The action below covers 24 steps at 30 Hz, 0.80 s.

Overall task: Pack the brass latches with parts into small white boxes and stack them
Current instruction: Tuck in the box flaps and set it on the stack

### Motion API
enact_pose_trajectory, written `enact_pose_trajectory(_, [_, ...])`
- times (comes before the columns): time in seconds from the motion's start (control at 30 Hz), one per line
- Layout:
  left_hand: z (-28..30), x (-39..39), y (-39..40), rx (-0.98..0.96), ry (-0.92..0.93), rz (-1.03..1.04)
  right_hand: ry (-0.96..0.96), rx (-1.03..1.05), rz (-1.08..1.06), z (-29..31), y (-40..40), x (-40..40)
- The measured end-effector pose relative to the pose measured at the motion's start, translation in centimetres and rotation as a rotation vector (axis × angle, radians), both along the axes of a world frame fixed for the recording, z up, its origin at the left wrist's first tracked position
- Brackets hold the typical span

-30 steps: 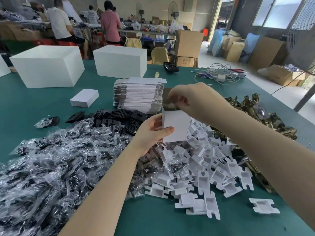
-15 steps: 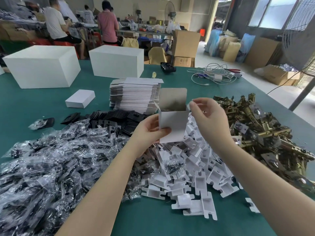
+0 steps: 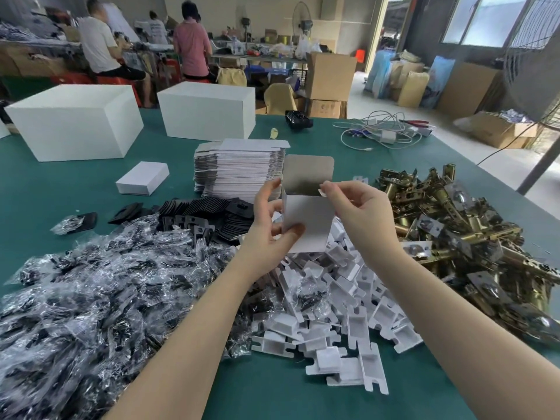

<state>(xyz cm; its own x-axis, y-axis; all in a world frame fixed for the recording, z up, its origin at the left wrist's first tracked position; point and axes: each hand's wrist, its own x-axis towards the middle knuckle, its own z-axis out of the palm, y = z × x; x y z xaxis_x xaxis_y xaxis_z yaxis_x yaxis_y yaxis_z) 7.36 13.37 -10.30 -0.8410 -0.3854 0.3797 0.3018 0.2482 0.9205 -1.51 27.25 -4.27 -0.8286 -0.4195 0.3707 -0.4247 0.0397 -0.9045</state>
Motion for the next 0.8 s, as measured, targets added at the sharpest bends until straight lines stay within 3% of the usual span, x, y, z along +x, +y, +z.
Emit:
enact_pose_trajectory(0.3, [0.6,0.2,0.4,-0.213,-0.031,-0.050,-0.162,-0.008,0.068,0.3,-0.6,-1.4])
enact_pose_trajectory(0.57, [1.0,0.1,0.0,-0.157,-0.093,-0.057,-0.014,0.004,0.072,0.0,-0.3,-1.6])
enact_pose_trajectory(0.8, [1.2,0.2,0.4,-0.134,-0.083,-0.078,-0.151,0.064,0.269,1.0,-0.2,-2.7])
